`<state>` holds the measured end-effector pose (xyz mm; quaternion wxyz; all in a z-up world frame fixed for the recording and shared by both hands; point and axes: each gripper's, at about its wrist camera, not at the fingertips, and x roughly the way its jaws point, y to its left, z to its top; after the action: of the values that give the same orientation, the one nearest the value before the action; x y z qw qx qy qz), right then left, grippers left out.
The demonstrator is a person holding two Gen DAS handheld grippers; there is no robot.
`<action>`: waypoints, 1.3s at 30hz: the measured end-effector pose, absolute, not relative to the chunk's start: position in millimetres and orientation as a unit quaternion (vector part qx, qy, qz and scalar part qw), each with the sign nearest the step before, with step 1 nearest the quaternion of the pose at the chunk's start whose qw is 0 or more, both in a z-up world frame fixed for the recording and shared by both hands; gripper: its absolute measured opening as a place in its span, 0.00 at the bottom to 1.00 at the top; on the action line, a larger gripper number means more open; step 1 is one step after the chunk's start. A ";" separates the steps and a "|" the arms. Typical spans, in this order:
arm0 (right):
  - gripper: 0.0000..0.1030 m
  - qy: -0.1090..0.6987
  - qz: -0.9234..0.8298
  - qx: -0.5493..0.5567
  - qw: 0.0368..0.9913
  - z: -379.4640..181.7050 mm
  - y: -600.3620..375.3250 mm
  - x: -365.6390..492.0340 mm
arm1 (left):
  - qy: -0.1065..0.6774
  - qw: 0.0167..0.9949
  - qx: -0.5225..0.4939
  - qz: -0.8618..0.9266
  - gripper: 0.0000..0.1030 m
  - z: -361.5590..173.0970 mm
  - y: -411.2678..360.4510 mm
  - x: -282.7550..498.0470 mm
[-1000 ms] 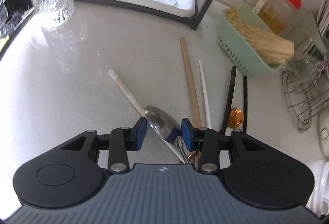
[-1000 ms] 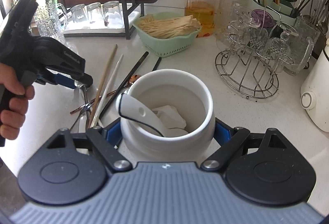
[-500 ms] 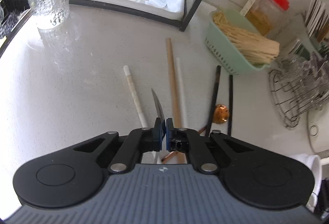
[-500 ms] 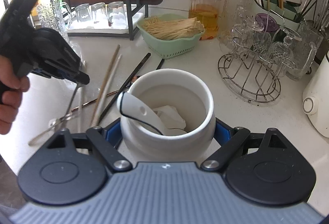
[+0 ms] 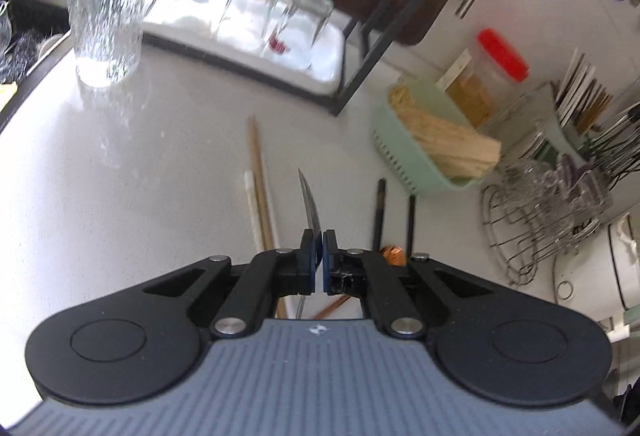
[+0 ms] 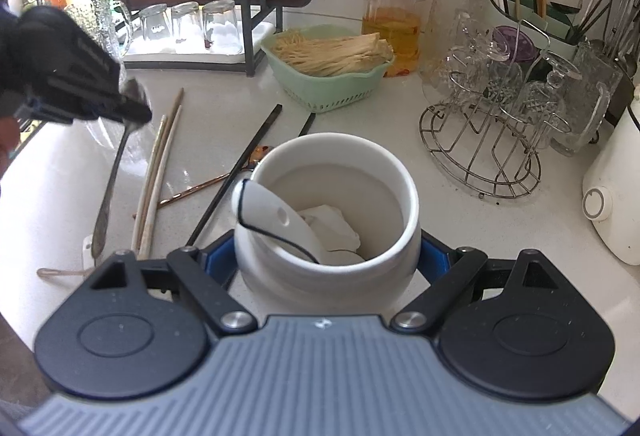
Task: Organize utensils
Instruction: 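Lift the knife with the left tool toward the jar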
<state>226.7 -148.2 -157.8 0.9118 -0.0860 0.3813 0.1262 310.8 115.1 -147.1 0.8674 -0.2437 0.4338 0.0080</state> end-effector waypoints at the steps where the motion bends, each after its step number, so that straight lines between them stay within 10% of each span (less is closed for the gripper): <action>1: 0.89 0.382 0.126 -0.086 0.911 -157.8 -147.8 227.2 | 0.429 0.870 -0.241 0.003 0.03 -143.2 113.8 311.2; 39: 0.89 0.360 0.117 -0.069 0.923 -162.9 -134.7 224.5 | 0.328 0.872 -0.156 -0.328 0.03 -44.4 -29.3 335.2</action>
<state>224.5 -134.7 -162.9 0.9231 -0.0685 0.3600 0.1169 335.2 -29.3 -44.4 0.8721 -0.1563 0.3279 -0.3278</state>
